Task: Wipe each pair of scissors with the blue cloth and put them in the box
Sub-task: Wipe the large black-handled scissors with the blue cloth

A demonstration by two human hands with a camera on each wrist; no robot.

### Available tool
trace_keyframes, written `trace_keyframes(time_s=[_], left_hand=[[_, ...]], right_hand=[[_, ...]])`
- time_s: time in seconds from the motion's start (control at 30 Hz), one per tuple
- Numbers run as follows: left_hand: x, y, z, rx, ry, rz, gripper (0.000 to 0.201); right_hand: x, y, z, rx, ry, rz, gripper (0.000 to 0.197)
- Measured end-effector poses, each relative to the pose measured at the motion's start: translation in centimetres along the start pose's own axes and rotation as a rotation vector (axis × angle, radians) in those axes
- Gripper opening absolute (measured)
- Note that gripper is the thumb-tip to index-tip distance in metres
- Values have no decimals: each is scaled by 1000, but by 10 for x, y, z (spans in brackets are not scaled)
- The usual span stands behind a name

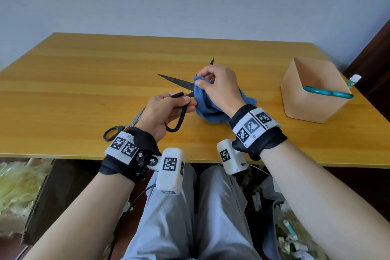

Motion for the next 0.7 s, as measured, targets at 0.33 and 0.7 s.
trace_keyframes(time_s=[0.33, 0.7], left_hand=[[1, -1, -1, 8, -8, 2, 25], [-3, 2, -2, 8, -3, 19, 30]], right_hand=[[-2, 4, -11, -44, 90, 16, 17], [2, 8, -8, -64, 95, 2, 20]])
Point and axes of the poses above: each hand's wrist, its own x-axis towards the middle knuckle, its own z-axis out of the back of the hand, y = z × x, the point moved 5 cm from there along x, towards the middle knuckle, and after that the axes turned 5 degrees about x, right-handed, at the moved point
